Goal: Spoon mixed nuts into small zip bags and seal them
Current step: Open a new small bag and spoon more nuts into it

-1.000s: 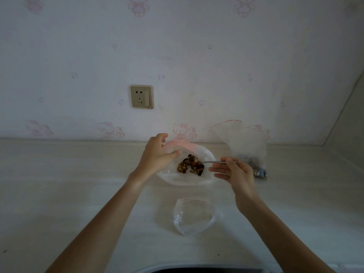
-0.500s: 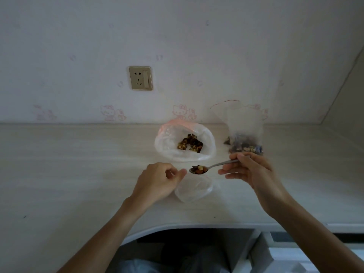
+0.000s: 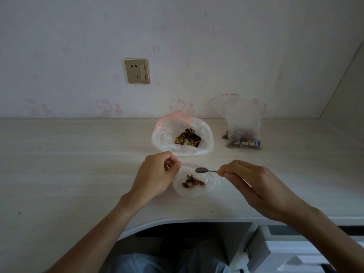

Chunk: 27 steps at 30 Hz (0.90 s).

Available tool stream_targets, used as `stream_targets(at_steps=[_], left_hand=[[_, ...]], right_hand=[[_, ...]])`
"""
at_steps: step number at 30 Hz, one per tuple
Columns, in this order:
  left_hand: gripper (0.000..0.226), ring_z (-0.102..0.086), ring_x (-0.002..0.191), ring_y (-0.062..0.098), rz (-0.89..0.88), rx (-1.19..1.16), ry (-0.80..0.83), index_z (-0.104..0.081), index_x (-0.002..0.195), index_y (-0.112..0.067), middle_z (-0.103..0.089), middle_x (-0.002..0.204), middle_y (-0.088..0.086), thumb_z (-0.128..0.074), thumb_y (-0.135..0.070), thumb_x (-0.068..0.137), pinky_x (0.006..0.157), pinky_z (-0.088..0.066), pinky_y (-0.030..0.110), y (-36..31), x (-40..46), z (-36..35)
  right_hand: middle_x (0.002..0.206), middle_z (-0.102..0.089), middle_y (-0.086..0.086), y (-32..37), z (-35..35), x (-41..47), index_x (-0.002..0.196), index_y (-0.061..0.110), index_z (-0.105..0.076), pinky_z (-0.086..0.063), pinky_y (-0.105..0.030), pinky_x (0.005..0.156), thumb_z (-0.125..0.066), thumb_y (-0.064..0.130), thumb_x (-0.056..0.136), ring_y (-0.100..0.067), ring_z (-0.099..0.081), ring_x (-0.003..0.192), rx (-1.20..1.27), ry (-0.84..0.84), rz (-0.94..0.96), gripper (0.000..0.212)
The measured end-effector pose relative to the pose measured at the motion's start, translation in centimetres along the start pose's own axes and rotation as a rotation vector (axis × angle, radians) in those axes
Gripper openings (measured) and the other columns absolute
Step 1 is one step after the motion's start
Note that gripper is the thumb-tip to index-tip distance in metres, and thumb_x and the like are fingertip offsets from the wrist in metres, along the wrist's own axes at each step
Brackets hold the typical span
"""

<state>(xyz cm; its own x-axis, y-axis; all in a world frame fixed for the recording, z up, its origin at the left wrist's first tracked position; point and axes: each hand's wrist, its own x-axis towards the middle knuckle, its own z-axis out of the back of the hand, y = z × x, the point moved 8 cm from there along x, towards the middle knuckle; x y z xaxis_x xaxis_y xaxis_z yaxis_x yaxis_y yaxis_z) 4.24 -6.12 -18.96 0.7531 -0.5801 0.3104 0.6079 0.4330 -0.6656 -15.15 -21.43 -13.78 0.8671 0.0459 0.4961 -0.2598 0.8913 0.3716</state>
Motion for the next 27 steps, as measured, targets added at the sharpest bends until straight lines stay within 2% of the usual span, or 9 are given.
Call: stream_targets(at_steps=[3,6,9,11,14,17,18,23,27], left_hand=[[0.01,-0.066,0.071,0.0,-0.002,0.008,0.0,-0.072,0.087,-0.03,-0.071,0.076,-0.017,-0.072,-0.037,0.094,0.069,-0.058,0.03,0.1,0.2,-0.1],[0.014,-0.065,0.071,-0.003,0.007,0.008,-0.013,-0.07,0.083,-0.034,-0.069,0.071,-0.019,-0.071,-0.043,0.094,0.062,-0.052,0.021,0.3,0.8,0.0],[0.019,-0.064,0.069,-0.002,0.002,-0.01,-0.12,-0.065,0.079,-0.035,-0.066,0.073,-0.023,-0.073,-0.047,0.091,0.055,-0.042,0.01,0.6,2.2,1.7],[0.022,-0.063,0.068,0.004,0.002,0.007,-0.261,-0.06,0.081,-0.034,-0.063,0.071,-0.013,-0.074,-0.049,0.089,0.055,-0.04,0.012,0.9,3.4,3.3],[0.044,-0.059,0.078,0.009,0.11,0.086,-0.4,-0.051,0.098,-0.026,-0.056,0.092,-0.012,-0.071,-0.062,0.085,0.063,-0.043,0.026,2.4,5.4,4.5],[0.078,-0.058,0.102,0.019,0.361,0.049,-0.166,-0.05,0.124,-0.015,-0.054,0.117,-0.003,-0.062,-0.079,0.081,0.08,-0.048,0.035,5.1,7.6,2.2],[0.08,-0.059,0.104,0.019,0.419,-0.016,-0.09,-0.052,0.126,-0.015,-0.057,0.118,-0.003,-0.061,-0.08,0.081,0.083,-0.048,0.035,5.7,8.0,1.3],[0.031,-0.074,0.097,0.021,0.349,-0.398,-0.065,-0.074,0.105,-0.021,-0.078,0.103,0.002,-0.066,-0.049,0.094,0.091,-0.06,0.047,5.4,9.5,-0.4],[0.018,-0.074,0.094,0.033,0.316,-0.547,-0.147,-0.073,0.095,-0.016,-0.077,0.096,0.012,-0.066,-0.033,0.098,0.087,-0.06,0.059,4.7,9.6,0.4]], right_hand=[[0.102,-0.072,0.014,-1.4,0.5,0.4,0.114,0.024,-0.068,-0.057,-0.029,0.075,-0.042,0.034,0.108,-0.011,-0.07,0.092,0.176,-0.103,-0.127,0.029],[0.098,-0.078,-0.002,-3.9,0.5,1.2,0.11,0.013,-0.068,-0.061,-0.034,0.077,-0.046,0.031,0.102,-0.021,-0.075,0.091,0.522,-0.29,-0.322,0.029],[0.094,-0.078,-0.013,-6.6,-0.5,2.4,0.109,0.004,-0.068,-0.064,-0.035,0.077,-0.05,0.024,0.104,-0.028,-0.077,0.093,0.814,-0.467,-0.498,0.028],[0.093,-0.079,-0.013,-8.0,-1.5,3.5,0.107,0.005,-0.07,-0.063,-0.032,0.079,-0.052,0.024,0.106,-0.026,-0.077,0.093,0.871,-0.531,-0.588,0.027],[0.091,-0.08,-0.009,-9.2,-3.6,5.6,0.103,0.007,-0.072,-0.063,-0.03,0.081,-0.052,0.023,0.107,-0.022,-0.077,0.092,0.88,-0.562,-0.666,0.026],[0.087,-0.08,-0.007,-9.8,-6.0,7.6,0.099,0.009,-0.072,-0.063,-0.032,0.084,-0.053,0.021,0.106,-0.02,-0.078,0.089,0.86,-0.537,-0.719,0.024],[0.086,-0.08,-0.007,-10.0,-6.8,8.1,0.098,0.009,-0.073,-0.063,-0.033,0.085,-0.054,0.021,0.106,-0.019,-0.078,0.088,0.855,-0.523,-0.736,0.024],[0.085,-0.08,-0.005,-11.0,-9.0,9.3,0.1,0.005,-0.075,-0.062,-0.032,0.085,-0.054,0.021,0.106,-0.016,-0.078,0.086,0.869,-0.497,-0.842,0.027],[0.081,-0.08,-0.001,-11.1,-8.7,9.3,0.078,0.016,-0.079,-0.059,-0.026,0.085,-0.055,0.024,0.106,-0.01,-0.076,0.082,0.832,-0.522,-0.855,0.037]])
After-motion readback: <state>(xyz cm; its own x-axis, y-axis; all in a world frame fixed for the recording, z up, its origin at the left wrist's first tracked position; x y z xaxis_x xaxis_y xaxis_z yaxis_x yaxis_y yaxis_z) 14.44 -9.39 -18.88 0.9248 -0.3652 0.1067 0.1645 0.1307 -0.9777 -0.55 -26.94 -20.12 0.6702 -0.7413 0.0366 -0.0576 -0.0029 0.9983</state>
